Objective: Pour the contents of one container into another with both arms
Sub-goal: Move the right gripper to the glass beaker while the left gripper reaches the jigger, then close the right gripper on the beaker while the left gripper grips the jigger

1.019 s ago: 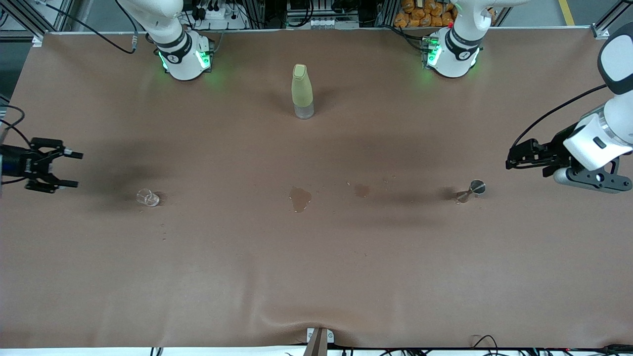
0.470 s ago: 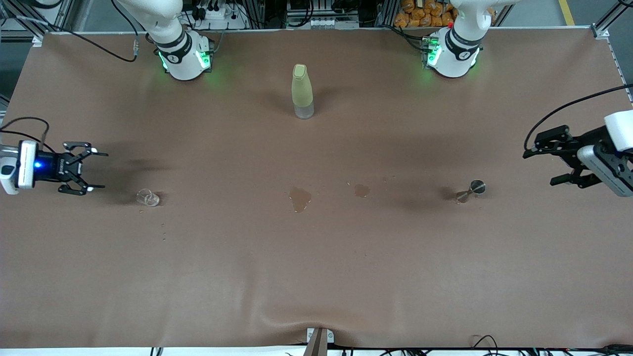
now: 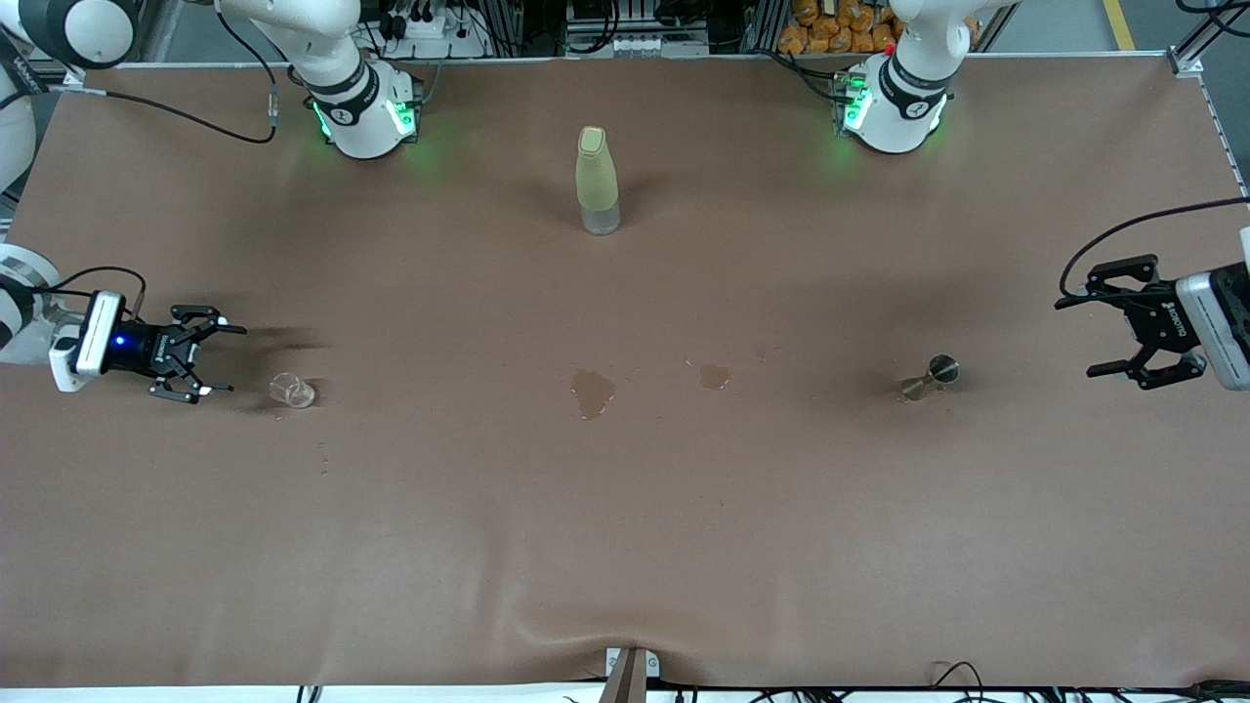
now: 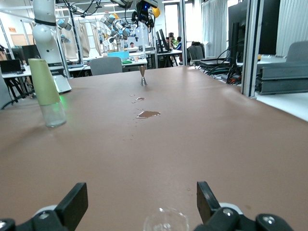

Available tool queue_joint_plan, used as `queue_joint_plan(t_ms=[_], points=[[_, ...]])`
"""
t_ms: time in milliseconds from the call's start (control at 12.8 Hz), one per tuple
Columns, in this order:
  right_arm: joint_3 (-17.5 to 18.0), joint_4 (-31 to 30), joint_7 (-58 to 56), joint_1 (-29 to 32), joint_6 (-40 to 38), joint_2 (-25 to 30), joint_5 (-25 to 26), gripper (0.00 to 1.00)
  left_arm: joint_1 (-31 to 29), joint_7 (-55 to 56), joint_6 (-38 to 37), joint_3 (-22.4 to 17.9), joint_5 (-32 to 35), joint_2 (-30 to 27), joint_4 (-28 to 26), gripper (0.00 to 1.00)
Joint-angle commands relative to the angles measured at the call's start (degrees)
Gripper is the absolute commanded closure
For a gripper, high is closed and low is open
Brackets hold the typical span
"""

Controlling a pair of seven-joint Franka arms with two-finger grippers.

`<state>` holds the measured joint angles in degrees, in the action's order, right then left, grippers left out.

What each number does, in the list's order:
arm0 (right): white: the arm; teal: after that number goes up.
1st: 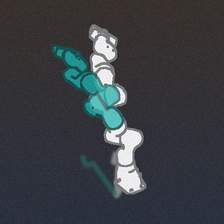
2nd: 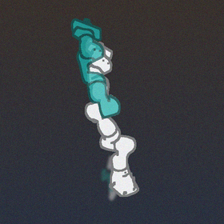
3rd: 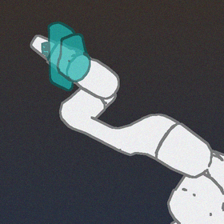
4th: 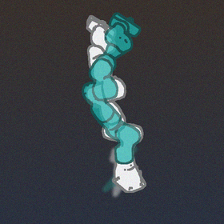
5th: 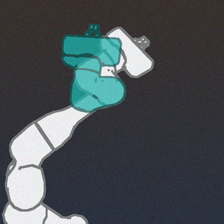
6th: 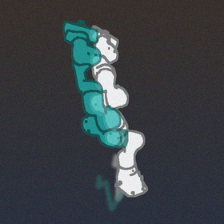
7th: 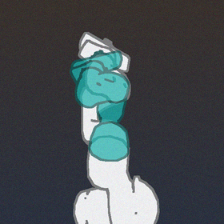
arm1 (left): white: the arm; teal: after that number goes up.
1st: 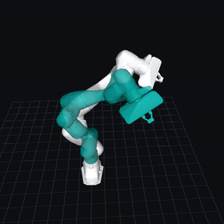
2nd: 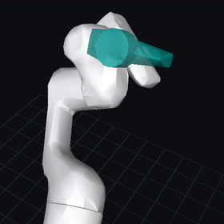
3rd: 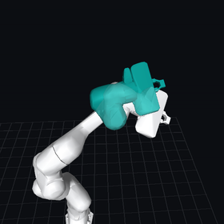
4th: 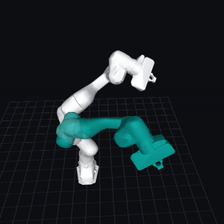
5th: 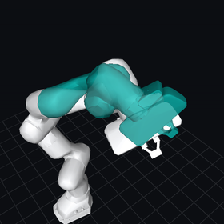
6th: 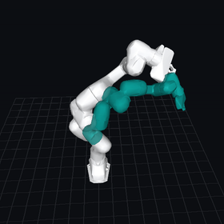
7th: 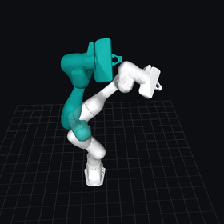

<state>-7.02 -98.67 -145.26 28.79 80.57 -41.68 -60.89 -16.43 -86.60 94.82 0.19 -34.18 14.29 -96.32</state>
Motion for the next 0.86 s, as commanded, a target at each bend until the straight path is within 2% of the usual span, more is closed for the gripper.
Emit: queue_joint_plan(t_ms=[0, 157, 235, 470, 784], points=[[1.04, 5.66, -3.08, 3.29, -1.82, -5.05, -1.16, 0.0, -1.58, -17.48, -2.26, 0.34, -5.35, 5.03, 2.28, 0.0], [1.04, 11.11, -6.61, 3.2, -6.46, -11.03, -1.42, 0.0, -4.03, -20.8, -5.85, 0.42, -8.87, 8.98, 2.19, 0.0], [1.04, 12.0, -6.61, 3.38, -7.26, -12.18, -1.86, 0.0, -4.83, -21.24, -8.05, 0.42, -10.19, 11.53, 2.36, 0.0], [0.95, 12.1, -6.7, 3.47, -7.18, -14.03, -2.65, 0.0, -8.43, -29.12, -10.7, 0.69, -13.01, 17.16, 2.1, 0.0], [0.95, 12.1, -6.87, 2.94, -4.81, -15.09, -2.65, 0.0, -9.32, -45.63, -11.93, 0.69, -16.34, 24.02, 2.01, 0.0]])
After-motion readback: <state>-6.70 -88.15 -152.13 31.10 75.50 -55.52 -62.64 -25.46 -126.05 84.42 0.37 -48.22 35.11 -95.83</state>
